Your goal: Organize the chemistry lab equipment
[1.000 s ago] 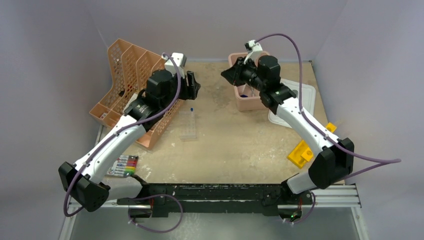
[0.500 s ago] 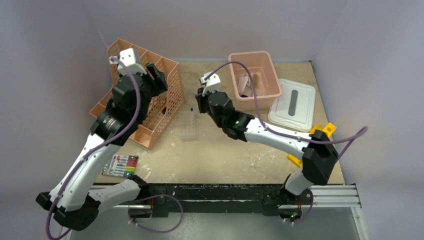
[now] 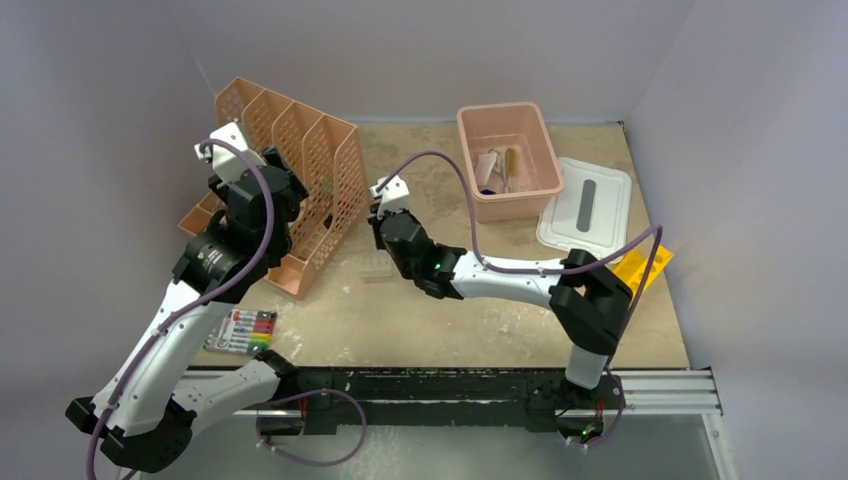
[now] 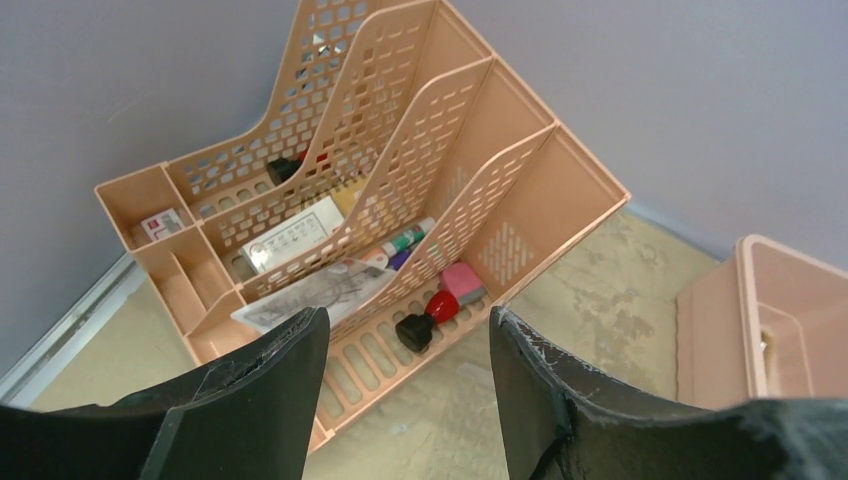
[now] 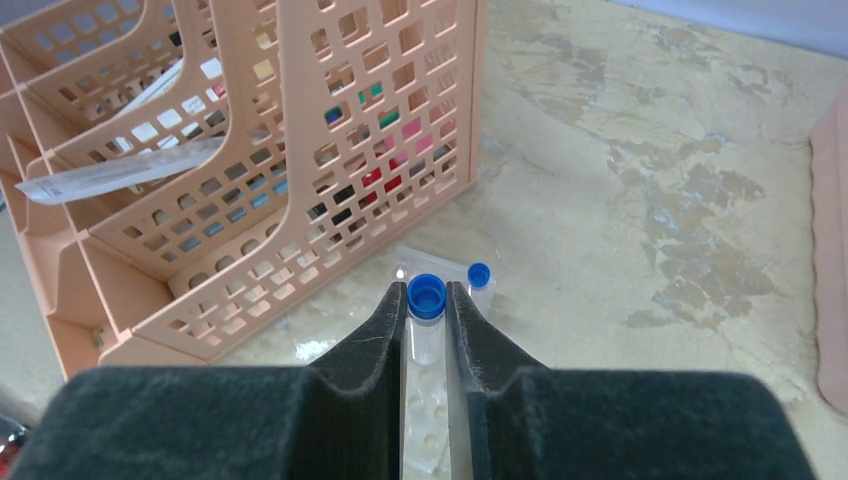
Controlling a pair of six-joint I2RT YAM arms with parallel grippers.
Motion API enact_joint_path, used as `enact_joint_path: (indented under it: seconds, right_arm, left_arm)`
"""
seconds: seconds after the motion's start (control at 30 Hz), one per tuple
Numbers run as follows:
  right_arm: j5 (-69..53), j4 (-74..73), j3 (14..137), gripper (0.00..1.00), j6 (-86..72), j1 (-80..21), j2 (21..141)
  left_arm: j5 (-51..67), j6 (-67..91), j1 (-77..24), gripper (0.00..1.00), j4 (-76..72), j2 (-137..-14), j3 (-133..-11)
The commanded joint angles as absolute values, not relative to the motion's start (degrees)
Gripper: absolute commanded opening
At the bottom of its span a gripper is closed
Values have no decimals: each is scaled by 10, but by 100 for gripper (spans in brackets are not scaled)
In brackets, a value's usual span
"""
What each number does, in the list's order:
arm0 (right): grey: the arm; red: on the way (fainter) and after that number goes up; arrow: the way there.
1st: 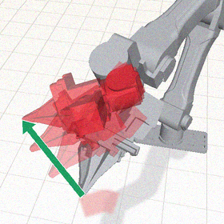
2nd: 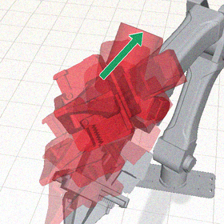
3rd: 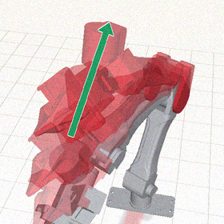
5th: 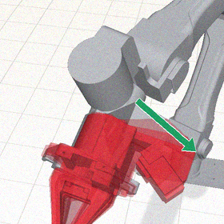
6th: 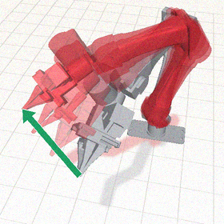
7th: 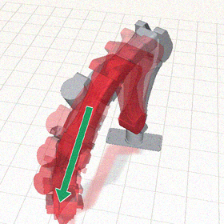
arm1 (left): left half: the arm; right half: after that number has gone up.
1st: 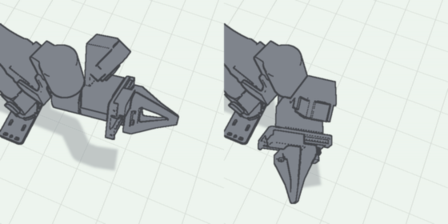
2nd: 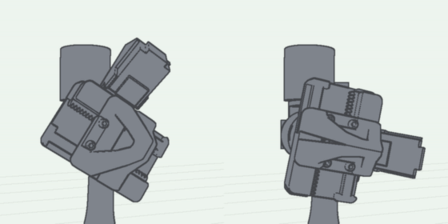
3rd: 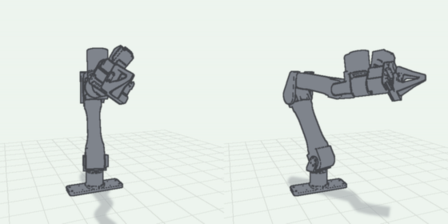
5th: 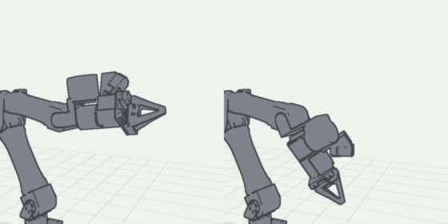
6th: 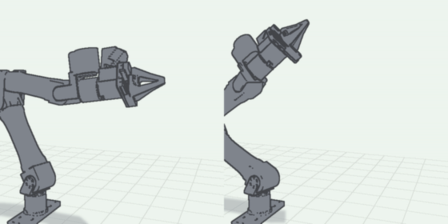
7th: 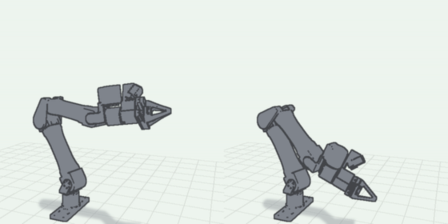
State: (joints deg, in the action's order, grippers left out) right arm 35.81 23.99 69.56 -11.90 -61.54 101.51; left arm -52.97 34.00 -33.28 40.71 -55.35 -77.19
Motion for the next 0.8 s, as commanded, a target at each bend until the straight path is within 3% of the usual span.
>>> enact_joint_path:
  seconds: [0.0, 0.77]
  right_arm:
    - [386, 354, 668, 13, -126, -624, 1029]
    - [403, 407, 686, 11, -83, -611, 1112]
  left_arm:
    - [-525, 369, -330, 59, 423, -542, -756]
    - [-436, 359, -330, 59, 386, -517, -650]
